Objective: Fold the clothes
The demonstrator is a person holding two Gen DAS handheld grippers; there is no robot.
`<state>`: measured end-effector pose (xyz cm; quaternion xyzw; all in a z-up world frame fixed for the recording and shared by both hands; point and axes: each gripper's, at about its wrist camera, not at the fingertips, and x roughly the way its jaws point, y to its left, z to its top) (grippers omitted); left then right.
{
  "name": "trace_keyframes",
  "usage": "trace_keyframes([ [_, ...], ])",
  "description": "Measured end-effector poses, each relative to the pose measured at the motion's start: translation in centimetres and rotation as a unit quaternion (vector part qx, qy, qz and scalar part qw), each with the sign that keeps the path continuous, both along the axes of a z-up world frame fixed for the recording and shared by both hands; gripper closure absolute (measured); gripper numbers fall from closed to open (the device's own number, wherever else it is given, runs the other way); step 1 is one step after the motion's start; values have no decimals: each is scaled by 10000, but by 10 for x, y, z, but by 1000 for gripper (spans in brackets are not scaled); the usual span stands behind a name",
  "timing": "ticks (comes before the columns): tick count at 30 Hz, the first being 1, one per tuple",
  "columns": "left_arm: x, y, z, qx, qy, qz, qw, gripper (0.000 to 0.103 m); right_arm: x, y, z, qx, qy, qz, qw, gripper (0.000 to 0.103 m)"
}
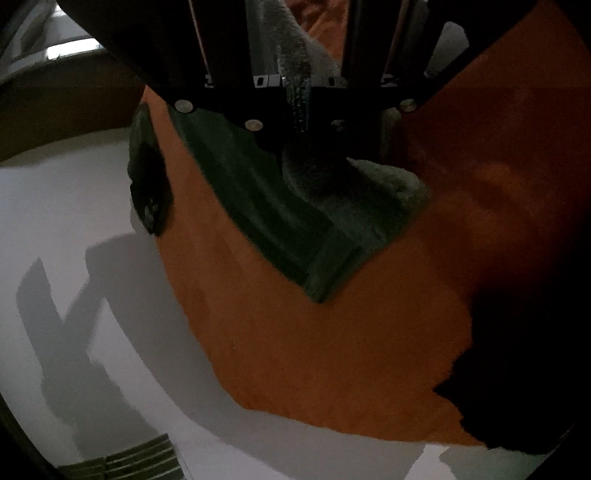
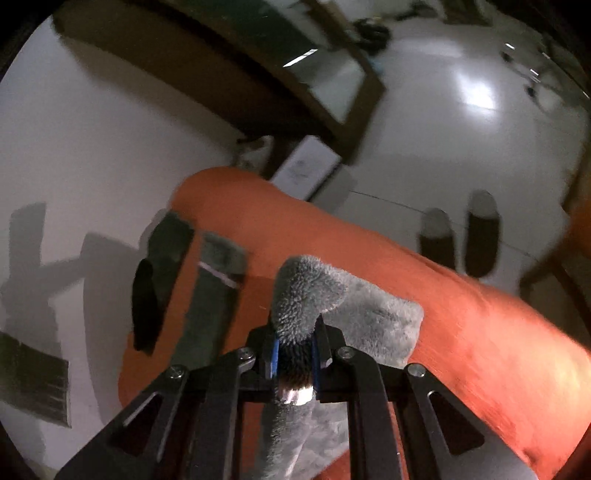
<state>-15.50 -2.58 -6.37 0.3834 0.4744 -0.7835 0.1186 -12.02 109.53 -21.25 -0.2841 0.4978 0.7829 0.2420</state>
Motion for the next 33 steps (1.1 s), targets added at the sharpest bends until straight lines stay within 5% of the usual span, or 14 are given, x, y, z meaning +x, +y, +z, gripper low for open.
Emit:
trace_keyframes([
  [6,-77,1,-2,-152,-22,110,9998,96,-112,13,15,322,54,210,9992,91],
  [16,-182,-2,-30,-238,-170,566,9980,96,-294,24,-12,386,-195,285,9987,92],
  [21,-221,-3,-38,-216,12,729,9971,96,-359,20,-15,438,-269,224,9984,92],
  [26,-247,-13,-73,-46,-326,1050,9939,96,-407,13,-30,464,-595,140,9971,92],
  [28,-255,-15,-93,214,-454,1173,9918,96,-426,13,-53,151,-739,91,9971,88],
  [33,-277,-16,-128,785,-916,1048,9872,91,-450,3,-87,-362,-707,357,9962,52],
])
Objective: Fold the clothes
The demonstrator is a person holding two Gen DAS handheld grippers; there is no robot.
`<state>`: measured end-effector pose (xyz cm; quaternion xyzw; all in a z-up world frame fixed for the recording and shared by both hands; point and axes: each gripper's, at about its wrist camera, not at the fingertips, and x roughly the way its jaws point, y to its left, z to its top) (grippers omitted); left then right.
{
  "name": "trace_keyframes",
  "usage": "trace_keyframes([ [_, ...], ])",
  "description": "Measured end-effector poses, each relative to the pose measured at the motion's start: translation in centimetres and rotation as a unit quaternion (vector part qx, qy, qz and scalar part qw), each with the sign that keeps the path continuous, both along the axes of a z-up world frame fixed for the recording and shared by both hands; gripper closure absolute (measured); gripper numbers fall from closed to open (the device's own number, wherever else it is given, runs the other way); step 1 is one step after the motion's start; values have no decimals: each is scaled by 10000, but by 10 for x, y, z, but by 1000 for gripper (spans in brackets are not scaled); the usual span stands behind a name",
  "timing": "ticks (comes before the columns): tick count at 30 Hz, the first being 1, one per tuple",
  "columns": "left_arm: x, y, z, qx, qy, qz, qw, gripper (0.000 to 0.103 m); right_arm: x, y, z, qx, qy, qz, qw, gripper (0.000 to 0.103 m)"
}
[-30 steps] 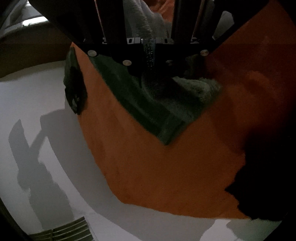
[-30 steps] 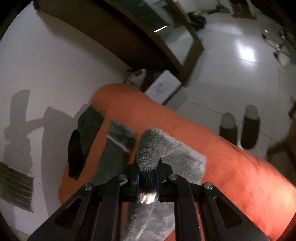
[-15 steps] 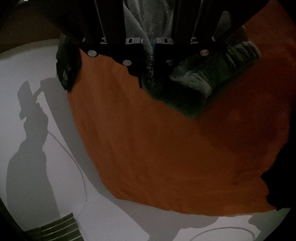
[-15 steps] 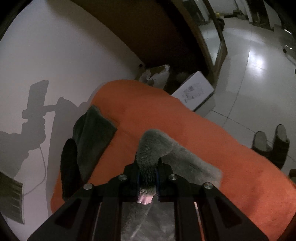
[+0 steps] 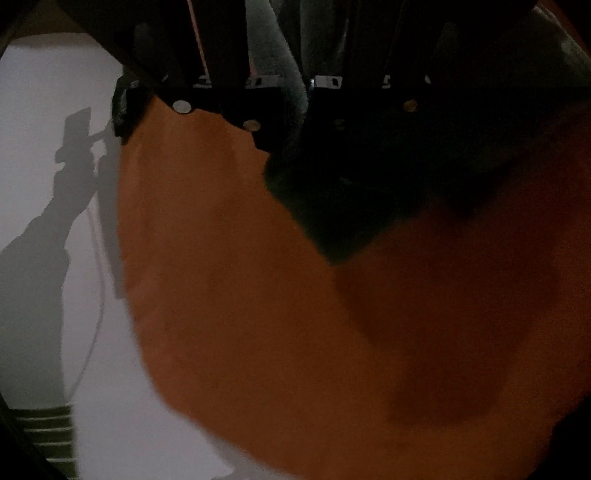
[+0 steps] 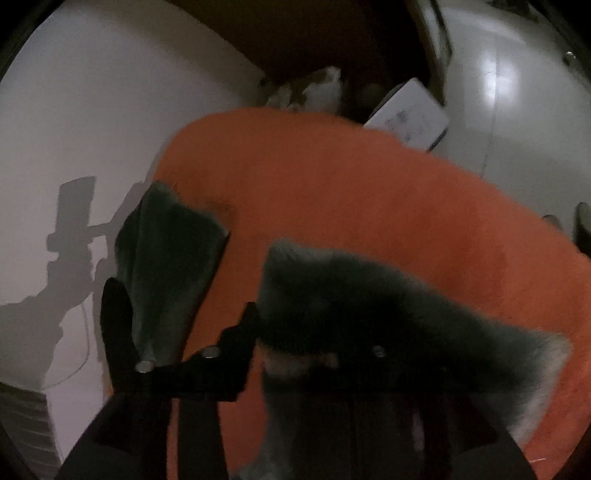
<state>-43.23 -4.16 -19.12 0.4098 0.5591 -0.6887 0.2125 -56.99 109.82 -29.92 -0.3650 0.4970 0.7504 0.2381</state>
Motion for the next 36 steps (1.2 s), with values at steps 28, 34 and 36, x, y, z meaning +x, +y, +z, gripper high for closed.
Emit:
trace_keyframes([
  [28,222,33,1,883,1264,-723,9854,40,183,-150,-9,-243,832,2107,9737,41],
  [34,199,79,-4,7,985,-1465,9843,40,200,-170,-26,-128,722,2373,9687,40],
  [36,186,78,2,-439,905,-1471,9840,40,202,-169,-33,-253,698,2279,9709,40],
])
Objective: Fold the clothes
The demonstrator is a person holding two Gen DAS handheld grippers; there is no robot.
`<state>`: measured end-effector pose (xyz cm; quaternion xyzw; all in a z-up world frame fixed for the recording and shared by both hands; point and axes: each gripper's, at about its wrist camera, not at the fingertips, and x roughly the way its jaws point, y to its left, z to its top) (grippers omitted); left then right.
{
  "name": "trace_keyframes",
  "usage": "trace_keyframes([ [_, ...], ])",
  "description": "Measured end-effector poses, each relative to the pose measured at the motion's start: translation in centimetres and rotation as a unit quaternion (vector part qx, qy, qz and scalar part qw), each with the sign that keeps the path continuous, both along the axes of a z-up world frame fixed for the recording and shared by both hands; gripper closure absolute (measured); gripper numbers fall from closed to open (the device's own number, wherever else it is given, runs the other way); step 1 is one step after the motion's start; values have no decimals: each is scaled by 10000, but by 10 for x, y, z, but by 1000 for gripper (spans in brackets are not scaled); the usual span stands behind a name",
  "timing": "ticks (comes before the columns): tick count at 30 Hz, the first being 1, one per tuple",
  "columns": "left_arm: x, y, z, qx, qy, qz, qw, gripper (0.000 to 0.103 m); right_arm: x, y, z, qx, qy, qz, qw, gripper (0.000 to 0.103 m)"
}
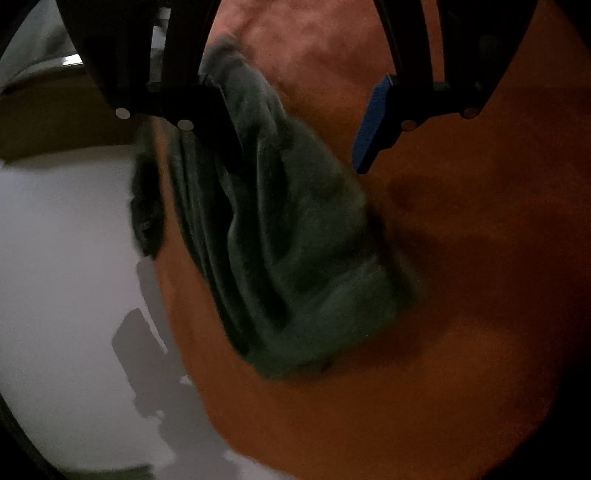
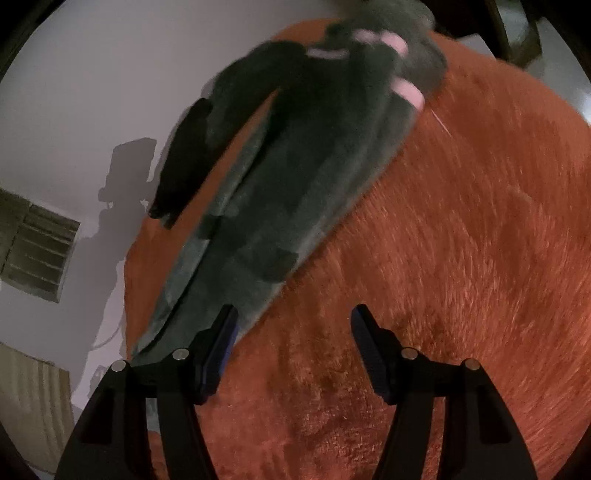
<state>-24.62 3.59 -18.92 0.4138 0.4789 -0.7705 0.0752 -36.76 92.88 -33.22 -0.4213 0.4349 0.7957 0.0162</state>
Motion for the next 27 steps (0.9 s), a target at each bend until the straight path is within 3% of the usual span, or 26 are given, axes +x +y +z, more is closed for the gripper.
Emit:
trace_keyframes([
  [2,-13,-13,3,-280,2,83,9996,40,3,0,-5,-96,-29,-96,9999,40],
  [5,-21,-25,-13,-22,-214,487,9986,41,7,0,-7,-136,-50,-171,9997,40],
  [6,-24,-28,-19,76,-290,626,9976,48,8,-1,-7,-125,-59,-160,9998,40],
  [7,-27,-32,-24,173,-365,765,9963,64,9,-1,-7,-109,-69,-148,9998,40],
  [10,-26,-30,-27,-9,-468,747,9961,75,12,-3,-10,-63,-97,-140,9998,40],
  [13,-18,-22,-16,-412,-147,741,9963,90,17,-2,-16,-42,-109,-142,9998,40],
  [16,9,-18,10,-584,435,853,9937,90,27,-1,-17,-58,-103,-197,9997,40],
  [18,20,-14,18,-910,570,655,9921,90,30,-1,-18,-71,-101,-220,9997,40],
  [20,16,-15,3,-998,202,476,9937,85,30,-2,-19,-57,-113,-172,9998,40],
  [21,14,-20,-18,-660,-138,459,9967,84,30,-2,-21,-19,-121,-165,9998,40],
  [24,25,-37,-48,311,-7,811,9962,78,33,1,-24,-16,-150,-202,9997,40],
  [27,27,-39,-48,449,64,890,9950,74,37,3,-28,-223,-194,-272,9992,40],
])
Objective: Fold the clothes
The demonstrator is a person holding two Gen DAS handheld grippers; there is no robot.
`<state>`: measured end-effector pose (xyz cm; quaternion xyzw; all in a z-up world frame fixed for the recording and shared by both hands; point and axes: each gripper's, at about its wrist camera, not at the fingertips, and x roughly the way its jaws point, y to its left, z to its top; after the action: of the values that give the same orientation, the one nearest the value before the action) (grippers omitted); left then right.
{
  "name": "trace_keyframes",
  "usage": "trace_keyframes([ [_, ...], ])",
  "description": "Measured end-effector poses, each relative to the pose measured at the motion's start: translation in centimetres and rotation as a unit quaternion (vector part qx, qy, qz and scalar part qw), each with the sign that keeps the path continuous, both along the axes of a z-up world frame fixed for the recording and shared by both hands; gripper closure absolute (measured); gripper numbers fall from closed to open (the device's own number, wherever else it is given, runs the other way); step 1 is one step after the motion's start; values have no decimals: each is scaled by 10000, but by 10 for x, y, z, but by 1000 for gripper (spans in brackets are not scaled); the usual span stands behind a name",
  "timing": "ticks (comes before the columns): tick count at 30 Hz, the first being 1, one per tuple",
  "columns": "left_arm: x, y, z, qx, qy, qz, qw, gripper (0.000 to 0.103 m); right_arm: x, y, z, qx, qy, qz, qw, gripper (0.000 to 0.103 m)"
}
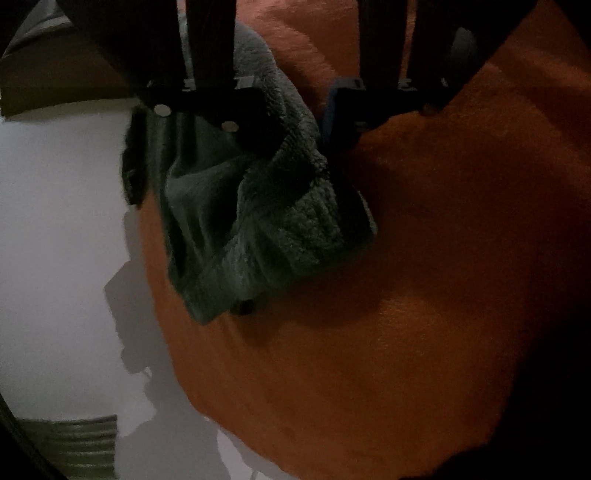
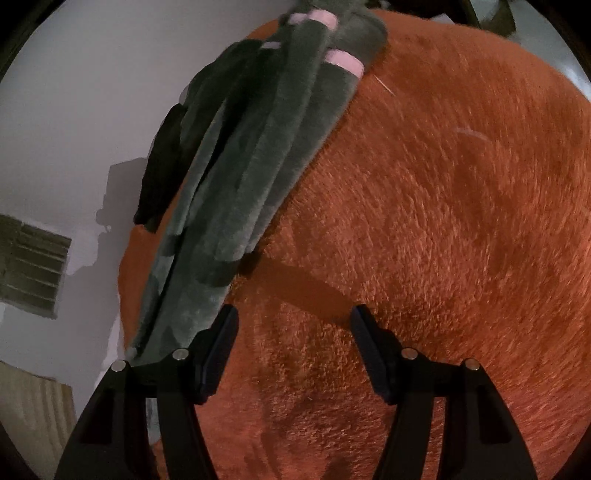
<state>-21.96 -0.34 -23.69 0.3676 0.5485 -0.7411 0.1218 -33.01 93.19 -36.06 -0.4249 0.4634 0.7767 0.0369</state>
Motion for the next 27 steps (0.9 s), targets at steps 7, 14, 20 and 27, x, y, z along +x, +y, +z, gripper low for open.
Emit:
trace_keyframes([
  [7,-10,2,-3,77,-26,121,9999,62,3,0,-1,81,24,29,10000,40],
  [14,-15,8,15,-335,357,351,9982,83,-10,11,5,-143,269,118,9995,40],
  [20,-23,1,-13,437,143,322,9984,70,-41,44,15,-204,403,-289,9986,34],
  [27,-40,12,-8,-434,-135,126,9989,78,-91,94,12,295,42,-1088,9936,29],
])
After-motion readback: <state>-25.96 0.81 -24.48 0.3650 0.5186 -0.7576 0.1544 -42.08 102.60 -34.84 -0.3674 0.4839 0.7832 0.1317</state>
